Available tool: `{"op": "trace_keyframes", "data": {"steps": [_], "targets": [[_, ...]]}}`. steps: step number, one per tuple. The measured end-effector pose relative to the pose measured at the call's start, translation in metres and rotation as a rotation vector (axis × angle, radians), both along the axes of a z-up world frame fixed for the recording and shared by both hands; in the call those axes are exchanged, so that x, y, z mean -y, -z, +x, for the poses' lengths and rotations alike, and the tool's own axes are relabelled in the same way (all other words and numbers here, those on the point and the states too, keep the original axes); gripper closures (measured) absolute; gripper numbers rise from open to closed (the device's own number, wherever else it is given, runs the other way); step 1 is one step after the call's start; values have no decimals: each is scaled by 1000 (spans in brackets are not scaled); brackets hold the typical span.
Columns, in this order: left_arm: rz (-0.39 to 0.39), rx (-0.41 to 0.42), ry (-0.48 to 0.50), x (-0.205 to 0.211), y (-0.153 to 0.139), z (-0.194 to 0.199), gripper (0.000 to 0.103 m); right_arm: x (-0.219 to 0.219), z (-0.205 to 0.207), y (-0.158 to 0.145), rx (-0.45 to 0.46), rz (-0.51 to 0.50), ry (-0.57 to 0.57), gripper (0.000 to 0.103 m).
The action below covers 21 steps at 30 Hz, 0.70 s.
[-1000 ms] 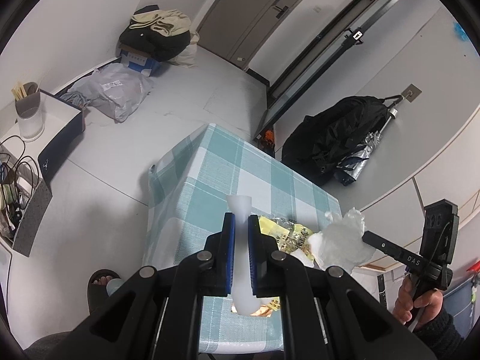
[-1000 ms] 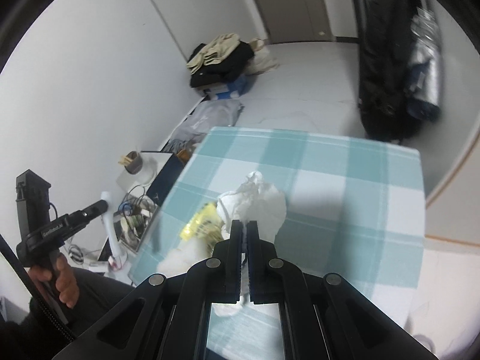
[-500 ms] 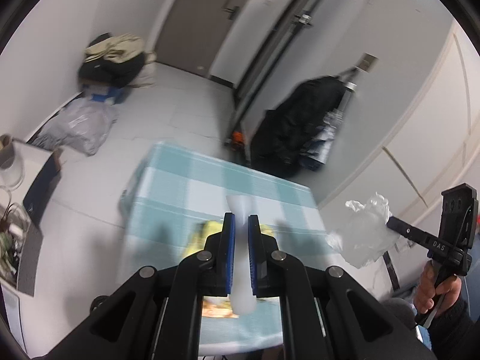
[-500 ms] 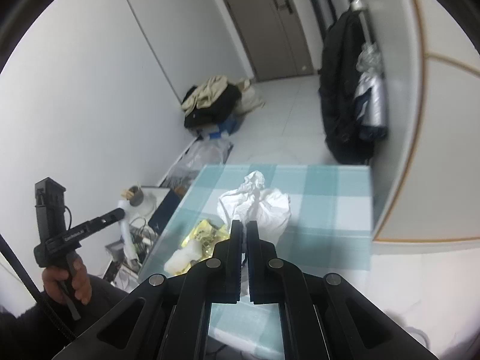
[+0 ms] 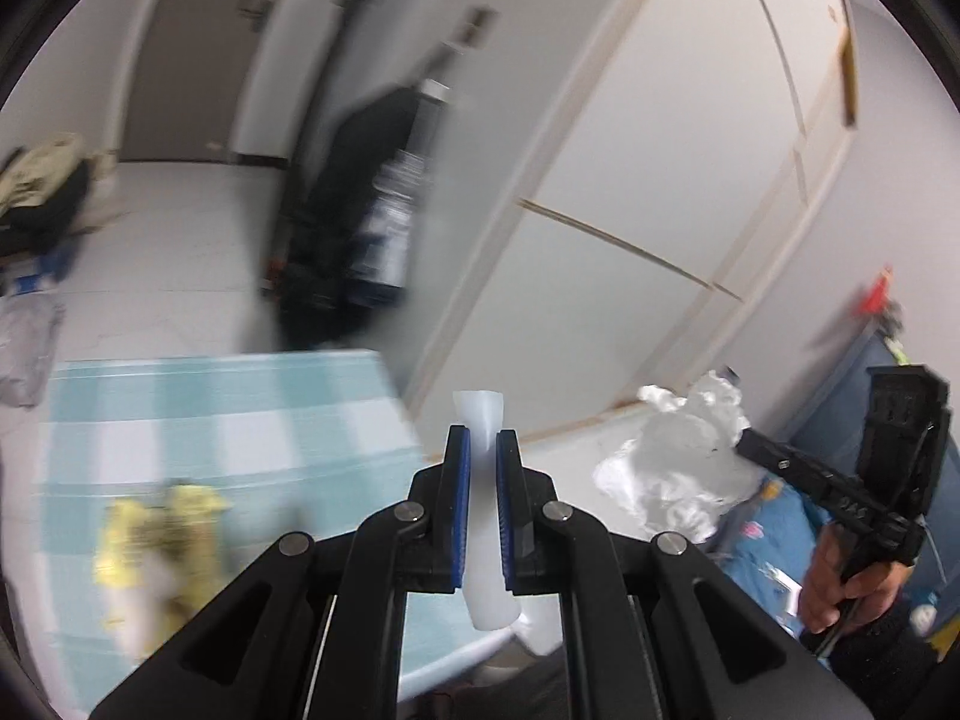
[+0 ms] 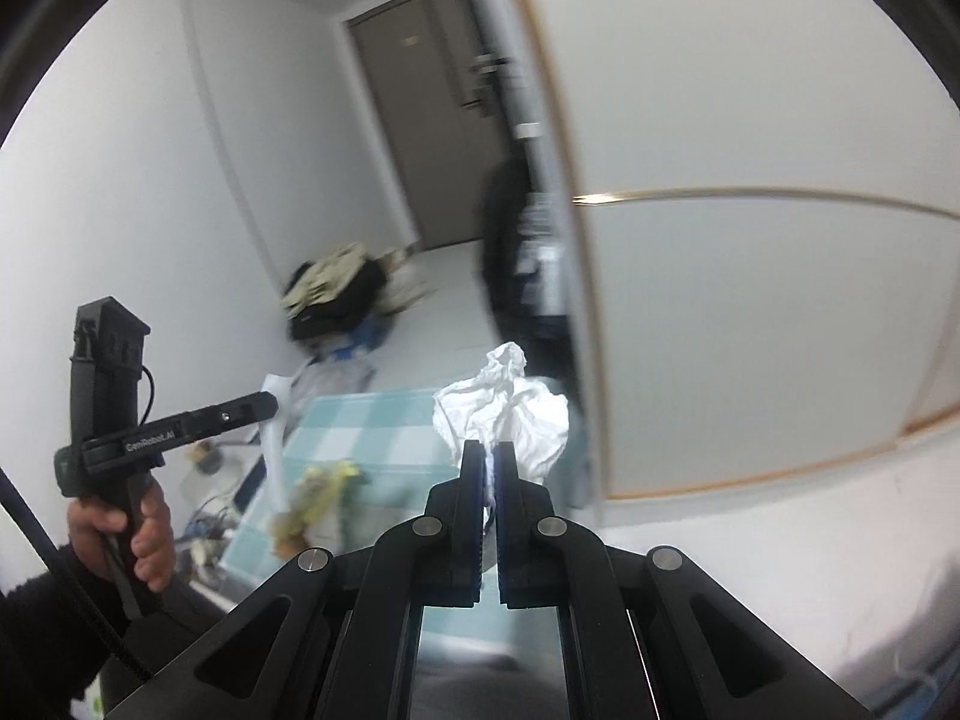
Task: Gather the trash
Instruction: 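Carry the tissue and foam strip with both tools toward the white bin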
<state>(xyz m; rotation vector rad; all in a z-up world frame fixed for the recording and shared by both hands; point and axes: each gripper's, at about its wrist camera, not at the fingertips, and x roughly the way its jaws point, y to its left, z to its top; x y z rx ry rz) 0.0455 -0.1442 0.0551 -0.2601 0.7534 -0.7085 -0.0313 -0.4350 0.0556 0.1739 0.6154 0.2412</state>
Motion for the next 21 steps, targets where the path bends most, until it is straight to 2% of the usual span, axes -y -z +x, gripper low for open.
{"op": "trace_keyframes", "data": {"steps": [6,9,16,21], "targets": [[6,-63,166,80,13,11,99,71,-16,40,-70,59,165,100],[20,-99,230,118,29,21,99,97,-17,67,-123,96,222,101],[98,-200,349,172,78,41,99,142,-11,141,-268,174,303,100],[175,-253,427,196,112,43,99,164,-1,203,-372,261,342,100]]}}
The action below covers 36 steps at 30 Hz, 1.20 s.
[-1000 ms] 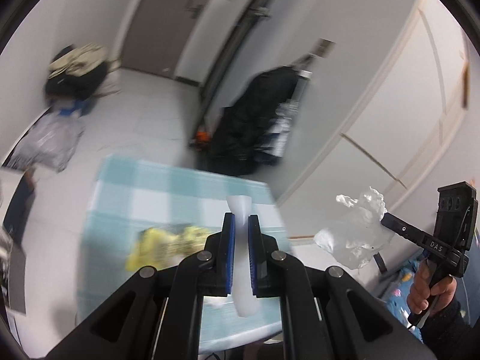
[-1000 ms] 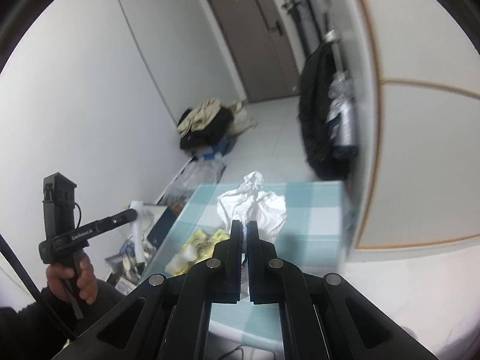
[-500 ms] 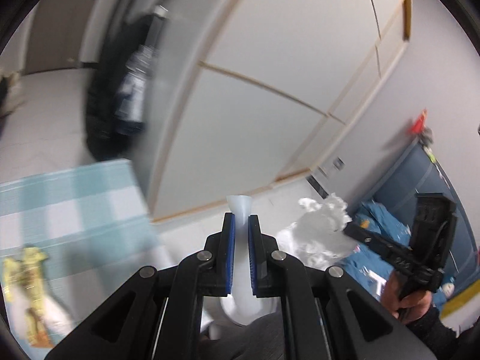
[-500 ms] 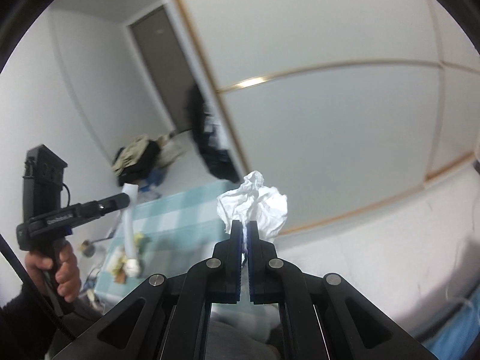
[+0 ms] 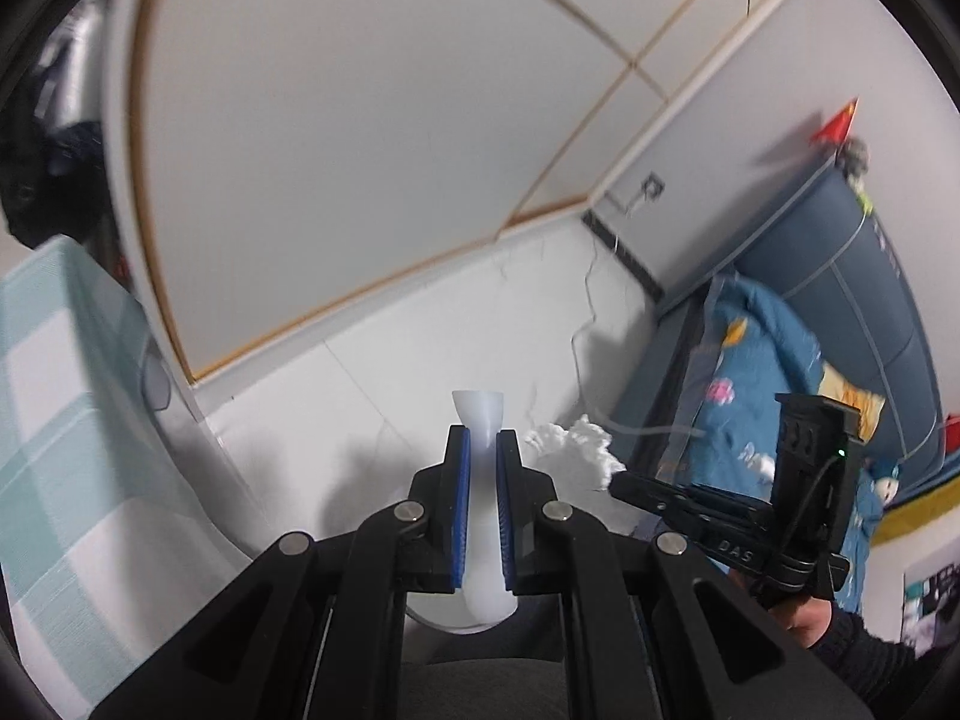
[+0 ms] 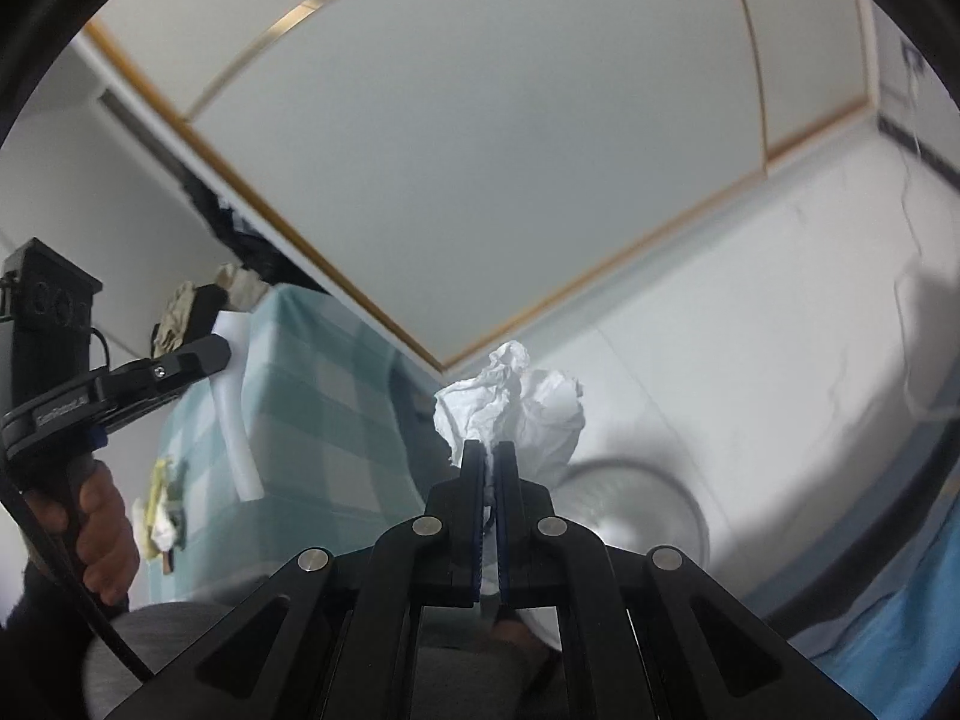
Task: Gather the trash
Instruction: 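Carry the tissue and foam strip with both tools toward the white bin, then open the right tool over the white bin to drop the tissue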
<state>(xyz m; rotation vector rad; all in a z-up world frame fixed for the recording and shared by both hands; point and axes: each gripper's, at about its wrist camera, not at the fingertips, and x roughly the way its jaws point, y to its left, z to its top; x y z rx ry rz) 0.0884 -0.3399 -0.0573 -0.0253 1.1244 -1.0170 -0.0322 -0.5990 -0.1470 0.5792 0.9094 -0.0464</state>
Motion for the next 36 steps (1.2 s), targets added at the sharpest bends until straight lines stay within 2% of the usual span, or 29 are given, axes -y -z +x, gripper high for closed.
{"op": "trace_keyframes", "data": {"steps": [8,12,17,19,25,29,36], "targets": [[70,-85,85,31,30,-2,99,9,6,71,-145,77,15,97],[89,-111,110,41,42,-2,99,12,4,92,-220,72,30,94],[115,-137,137,52,54,-2,99,19,-6,106,-288,75,50,68],[123,-138,151,55,58,-4,99,16,-3,107,-304,72,59,58],[163,-129,215,69,71,-13,99,22,-13,89,-301,43,81,56],[192,-118,262,78,78,-21,99,28,-22,70,-254,15,122,44],[240,-141,335,88,92,-30,98,39,-35,49,-214,-5,199,38]]}}
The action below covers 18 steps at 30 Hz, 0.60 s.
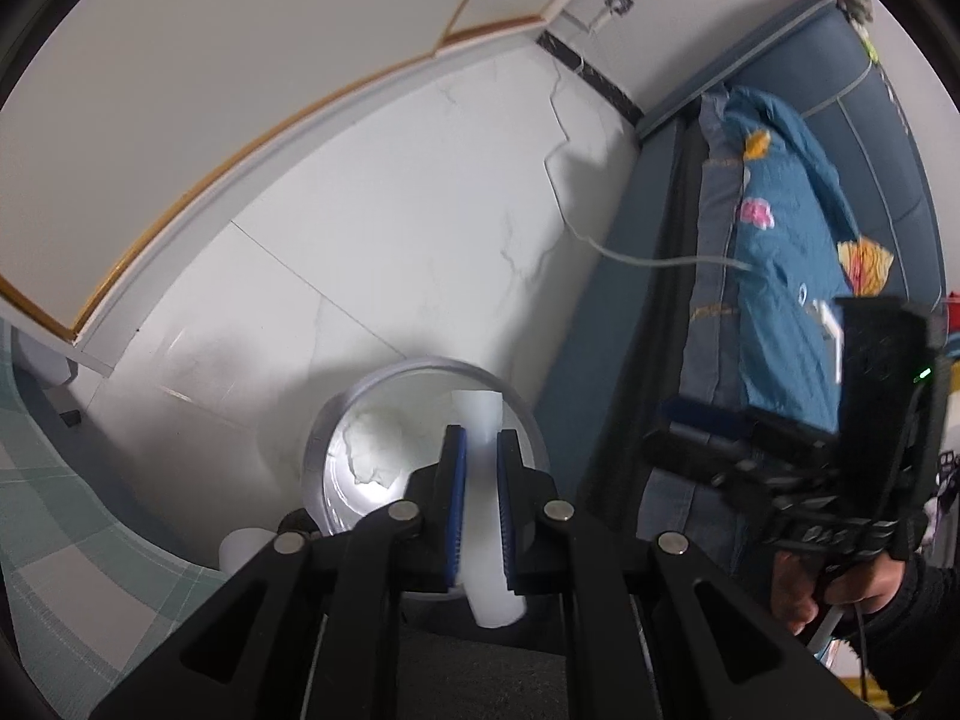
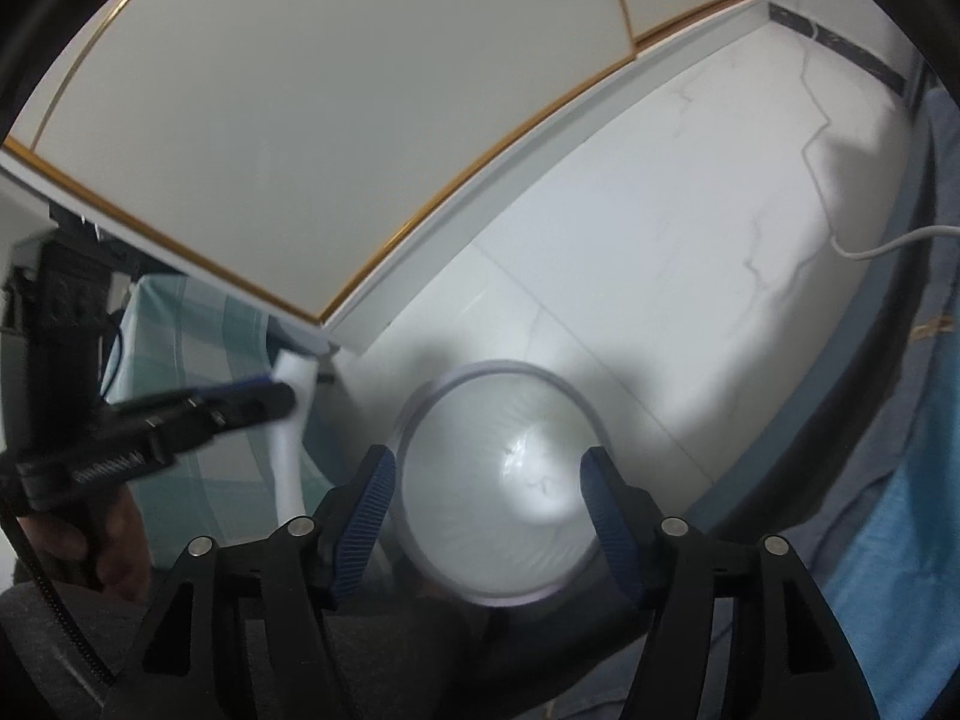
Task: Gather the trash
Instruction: 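Open the right tool over the white bin to drop the tissue, then open the left tool over the white bin to drop the foam strip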
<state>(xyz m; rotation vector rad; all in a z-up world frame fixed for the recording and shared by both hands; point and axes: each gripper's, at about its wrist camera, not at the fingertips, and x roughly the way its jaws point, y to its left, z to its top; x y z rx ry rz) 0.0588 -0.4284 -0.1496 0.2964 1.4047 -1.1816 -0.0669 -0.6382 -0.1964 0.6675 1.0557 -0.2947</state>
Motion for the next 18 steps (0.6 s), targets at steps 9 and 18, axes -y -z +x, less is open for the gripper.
{"op": "trace_keyframes", "data": {"steps": [9,18], "targets": [[173,-59,67,12,31,-9,88,4,-7,-3,12,24,34,37],[187,-5,20,-1,27,-11,42,2,-7,1,-7,32,32,29]]}}
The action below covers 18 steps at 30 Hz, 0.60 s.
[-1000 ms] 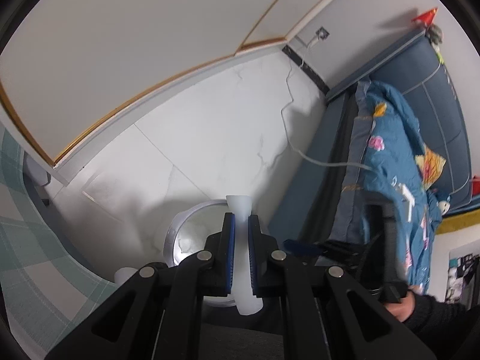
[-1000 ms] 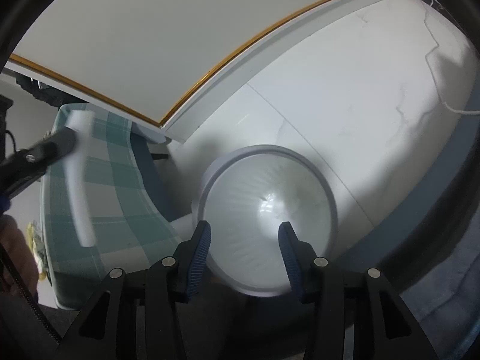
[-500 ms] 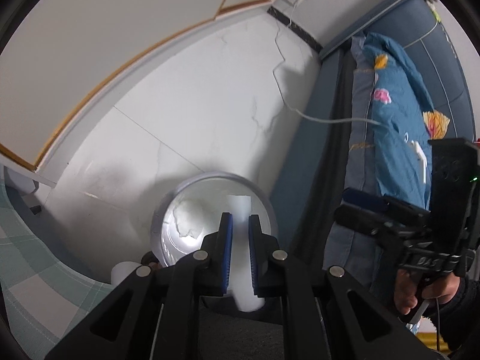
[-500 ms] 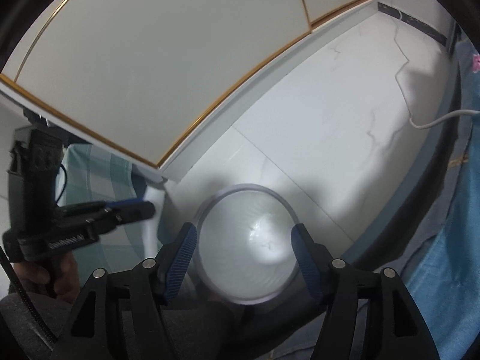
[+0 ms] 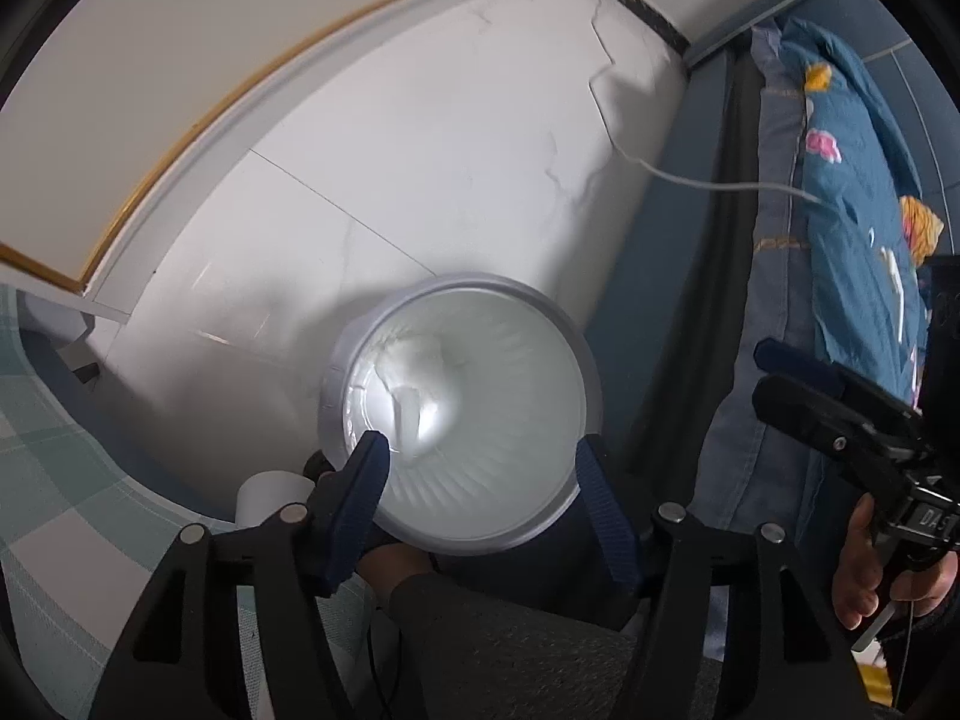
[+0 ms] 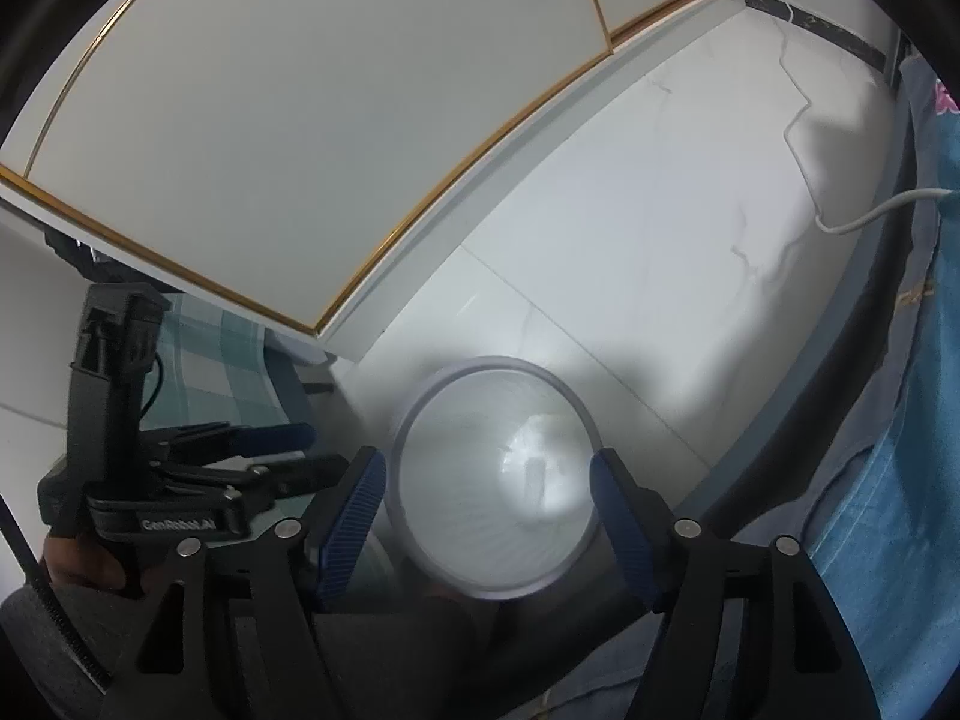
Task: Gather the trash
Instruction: 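Open the left tool over the white bin to drop the foam strip, then move both open tools back over the trash pile on the table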
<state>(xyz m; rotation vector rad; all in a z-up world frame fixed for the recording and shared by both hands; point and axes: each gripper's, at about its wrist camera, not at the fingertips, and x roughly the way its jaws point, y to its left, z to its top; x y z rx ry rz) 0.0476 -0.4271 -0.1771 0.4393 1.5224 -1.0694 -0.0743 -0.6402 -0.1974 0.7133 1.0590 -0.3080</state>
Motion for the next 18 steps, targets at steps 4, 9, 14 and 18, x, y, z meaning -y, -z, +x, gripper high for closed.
{"op": "trace_keyframes", "data": {"steps": [4,9,14,18], "targets": [[-32,10,-59,-10,-6,5,42,0,1,1,-9,3,-1,27],[-68,95,-107,-16,-23,6,38,-5,0,-2,-2,11,-7,24],[-93,186,-111,-19,-42,2,35,-10,-2,-8,12,15,-11,24],[-123,219,-135,-24,-55,4,35,-14,-3,-18,29,3,-19,24]]}}
